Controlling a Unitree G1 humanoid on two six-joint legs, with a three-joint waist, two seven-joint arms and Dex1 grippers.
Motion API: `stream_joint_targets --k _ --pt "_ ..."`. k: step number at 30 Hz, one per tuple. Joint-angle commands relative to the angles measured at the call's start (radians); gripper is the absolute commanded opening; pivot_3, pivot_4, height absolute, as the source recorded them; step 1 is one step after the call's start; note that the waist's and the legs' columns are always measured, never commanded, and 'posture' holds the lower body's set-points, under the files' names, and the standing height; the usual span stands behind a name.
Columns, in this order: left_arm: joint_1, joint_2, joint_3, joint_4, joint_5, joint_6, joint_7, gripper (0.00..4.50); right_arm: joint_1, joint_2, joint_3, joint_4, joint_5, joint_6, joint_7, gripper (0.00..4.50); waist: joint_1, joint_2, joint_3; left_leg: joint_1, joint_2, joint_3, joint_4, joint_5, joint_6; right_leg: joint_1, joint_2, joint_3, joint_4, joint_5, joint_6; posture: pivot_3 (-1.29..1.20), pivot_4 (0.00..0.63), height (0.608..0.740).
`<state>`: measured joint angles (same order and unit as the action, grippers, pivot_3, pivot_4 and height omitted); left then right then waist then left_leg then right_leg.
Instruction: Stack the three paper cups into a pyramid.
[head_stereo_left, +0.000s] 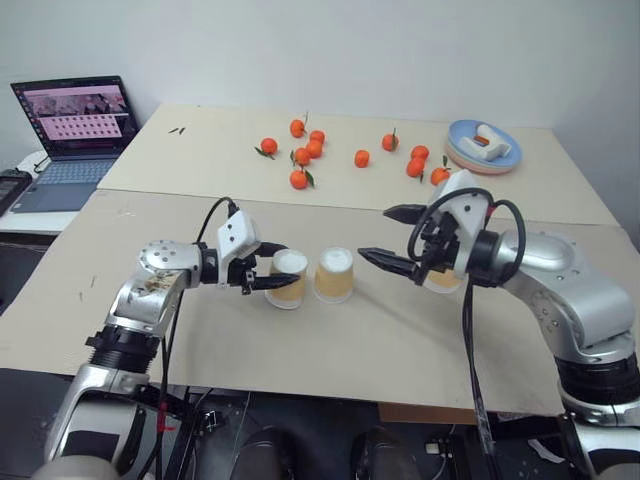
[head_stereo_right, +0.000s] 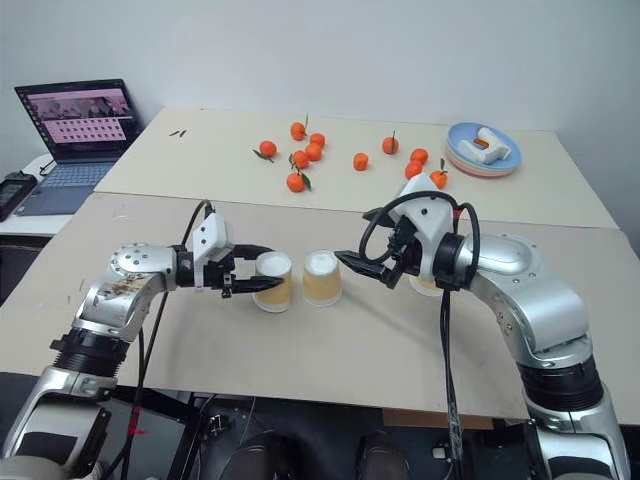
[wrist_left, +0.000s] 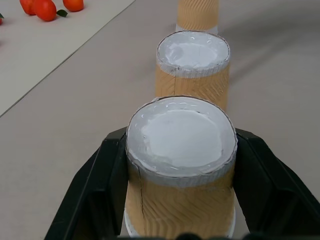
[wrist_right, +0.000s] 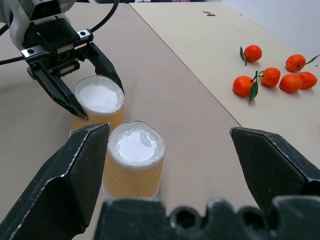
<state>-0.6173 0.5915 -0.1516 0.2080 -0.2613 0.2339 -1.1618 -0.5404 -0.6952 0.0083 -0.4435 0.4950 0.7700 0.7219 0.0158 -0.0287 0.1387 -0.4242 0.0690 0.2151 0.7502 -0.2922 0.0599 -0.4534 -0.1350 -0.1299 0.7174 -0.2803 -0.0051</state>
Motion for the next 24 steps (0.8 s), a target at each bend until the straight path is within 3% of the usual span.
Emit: stream_joint_targets --k 1,9,24 --pt "-0.02 -0.04 -0.047 0.08 0.07 -0.038 0.028 2.43 -0.005 -0.013 -0.046 -0.04 0.015 0.002 -0.011 4.5 -0.001 0.0 0.0 0.0 0.0 0.0 0.0 0.0 0.0 0.0 0.0 0.0 0.0 0.0 0.0 0.0 0.15 0.686" --pt "-0.07 -0.077 -0.07 0.167 0.111 -0.105 0.019 2.43 -0.001 -0.013 -0.052 -0.047 0.016 0.005 -0.014 4.5 -0.003 0.001 -0.001 0.0 0.0 -0.002 0.0 0.001 0.001 0.001 -0.001 -0.002 0.0 0.0 0.0 0.0 0.15 0.686" --pt "-0.086 -0.07 -0.015 0.099 0.078 -0.08 0.023 2.43 -0.007 -0.013 -0.041 -0.028 0.006 -0.003 -0.007 4.5 -0.006 0.001 -0.001 -0.001 -0.001 -0.003 0.0 0.001 0.002 0.001 -0.002 -0.003 0.0 0.0 0.0 0.0 0.15 0.686"
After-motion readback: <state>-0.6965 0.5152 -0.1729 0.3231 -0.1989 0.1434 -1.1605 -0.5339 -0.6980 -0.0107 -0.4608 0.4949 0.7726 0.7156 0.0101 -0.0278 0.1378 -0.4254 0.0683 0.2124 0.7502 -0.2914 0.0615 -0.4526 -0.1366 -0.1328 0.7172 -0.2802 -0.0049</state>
